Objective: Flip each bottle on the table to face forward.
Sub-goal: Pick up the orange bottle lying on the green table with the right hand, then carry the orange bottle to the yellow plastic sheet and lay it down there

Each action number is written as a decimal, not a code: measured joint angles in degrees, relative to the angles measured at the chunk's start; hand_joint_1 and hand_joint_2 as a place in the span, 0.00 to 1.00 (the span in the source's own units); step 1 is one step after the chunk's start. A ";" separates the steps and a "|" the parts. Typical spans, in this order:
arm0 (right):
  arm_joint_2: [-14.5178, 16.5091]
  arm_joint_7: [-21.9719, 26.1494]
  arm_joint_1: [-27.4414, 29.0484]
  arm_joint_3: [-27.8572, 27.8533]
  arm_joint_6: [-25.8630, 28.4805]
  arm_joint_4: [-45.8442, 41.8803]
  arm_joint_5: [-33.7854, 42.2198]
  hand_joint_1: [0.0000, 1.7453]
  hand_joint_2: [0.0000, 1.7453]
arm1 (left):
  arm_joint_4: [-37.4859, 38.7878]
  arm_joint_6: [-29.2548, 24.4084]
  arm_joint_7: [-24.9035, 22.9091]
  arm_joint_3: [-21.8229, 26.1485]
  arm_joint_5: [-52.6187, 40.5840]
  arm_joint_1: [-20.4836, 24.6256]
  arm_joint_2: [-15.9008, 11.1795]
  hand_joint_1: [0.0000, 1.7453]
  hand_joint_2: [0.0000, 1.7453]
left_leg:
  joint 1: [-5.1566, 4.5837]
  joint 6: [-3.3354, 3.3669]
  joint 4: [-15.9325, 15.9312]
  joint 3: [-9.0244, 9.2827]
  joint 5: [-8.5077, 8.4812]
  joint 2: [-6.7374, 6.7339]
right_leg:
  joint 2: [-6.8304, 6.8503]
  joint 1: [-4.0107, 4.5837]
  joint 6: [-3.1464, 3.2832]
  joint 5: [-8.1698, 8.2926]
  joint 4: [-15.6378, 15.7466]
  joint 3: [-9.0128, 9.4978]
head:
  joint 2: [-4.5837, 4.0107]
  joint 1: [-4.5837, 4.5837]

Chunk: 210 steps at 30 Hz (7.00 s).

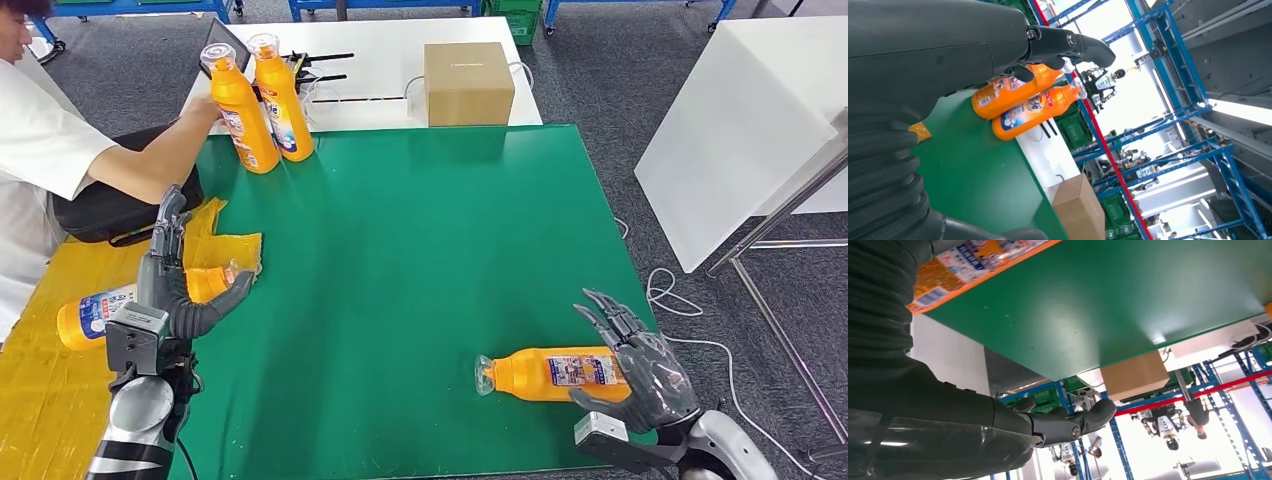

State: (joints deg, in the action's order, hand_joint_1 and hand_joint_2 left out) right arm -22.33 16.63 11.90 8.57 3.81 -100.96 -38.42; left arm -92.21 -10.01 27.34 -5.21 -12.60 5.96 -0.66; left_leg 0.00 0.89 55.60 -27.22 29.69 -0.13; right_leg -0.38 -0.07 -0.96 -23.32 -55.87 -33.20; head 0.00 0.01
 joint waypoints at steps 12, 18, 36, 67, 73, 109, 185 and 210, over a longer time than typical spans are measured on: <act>-1.68 -2.21 1.72 -8.63 -1.69 2.82 -2.73 0.00 1.00 | -0.49 1.36 0.41 0.13 3.38 -0.18 0.79 0.00 1.00 | 0.01 0.00 0.00 0.03 -0.01 0.00 | 0.00 0.00 0.00 0.00 0.00 0.00 | 0.00 -0.01; -1.70 -4.30 1.16 -9.11 -3.31 6.38 -4.45 0.00 1.00 | -0.41 1.27 0.27 -0.71 3.86 0.00 1.28 0.00 1.00 | 0.00 0.00 0.00 0.01 0.00 0.00 | 0.00 0.00 0.00 0.00 0.00 0.00 | 0.00 -0.02; -1.36 -5.03 -3.51 -2.64 -3.74 14.87 -5.32 0.00 1.00 | 0.09 0.66 -0.04 -3.75 4.56 2.63 2.46 0.00 1.00 | 0.01 -0.01 0.00 0.02 -0.01 0.00 | 0.00 0.01 0.00 0.00 -0.01 0.00 | 0.00 -0.02; -4.27 -21.69 -11.86 8.92 -8.29 22.94 -15.71 1.00 1.00 | 0.44 -0.61 -1.25 -4.82 6.61 2.14 3.08 0.00 1.00 | 0.01 0.00 0.00 0.39 -0.01 -0.08 | -0.02 0.01 0.00 0.01 0.05 0.36 | 0.00 0.00; -3.97 -22.08 -12.36 9.39 -6.72 23.28 -16.07 1.00 1.00 | 0.55 -0.27 -1.71 -4.81 6.77 2.06 3.10 0.00 1.00 | 0.01 0.00 0.00 0.40 -0.01 -0.09 | -0.03 0.02 0.00 0.01 0.04 0.37 | 0.00 -0.01; 28.89 3.01 -25.64 4.04 13.79 34.49 20.97 1.00 1.00 | 17.30 20.86 -13.82 -22.82 21.78 14.76 5.37 0.00 1.00 | 0.08 -0.04 0.00 0.13 -0.07 -0.04 | -0.02 0.06 0.01 0.02 -0.07 0.05 | 0.00 -0.01; 24.96 8.84 -14.21 26.08 17.96 12.62 15.51 0.00 1.00 | 18.60 -14.67 -7.58 -21.41 -10.43 14.06 4.08 1.00 1.00 | 0.09 -0.05 0.00 -0.05 -0.08 0.03 | 0.06 0.06 0.02 0.01 -0.08 -0.12 | 0.00 -0.01; 23.57 11.15 -10.38 15.05 13.32 0.47 19.37 0.00 1.00 | 48.76 -14.37 -40.86 -25.60 -77.23 30.03 -8.87 1.00 1.00 | 0.15 -0.13 0.00 -0.01 -0.15 -0.07 | -0.02 0.18 0.03 0.02 -0.18 -0.12 | 0.00 0.02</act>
State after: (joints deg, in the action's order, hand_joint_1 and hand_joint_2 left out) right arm 1.24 27.78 1.52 23.62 17.14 -100.49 -19.06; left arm -43.45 -24.38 -13.52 -30.81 -89.83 36.00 -9.52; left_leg 0.15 0.76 55.59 -27.24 29.54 -0.20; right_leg -0.40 0.11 -0.93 -23.30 -56.04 -33.32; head 0.00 0.03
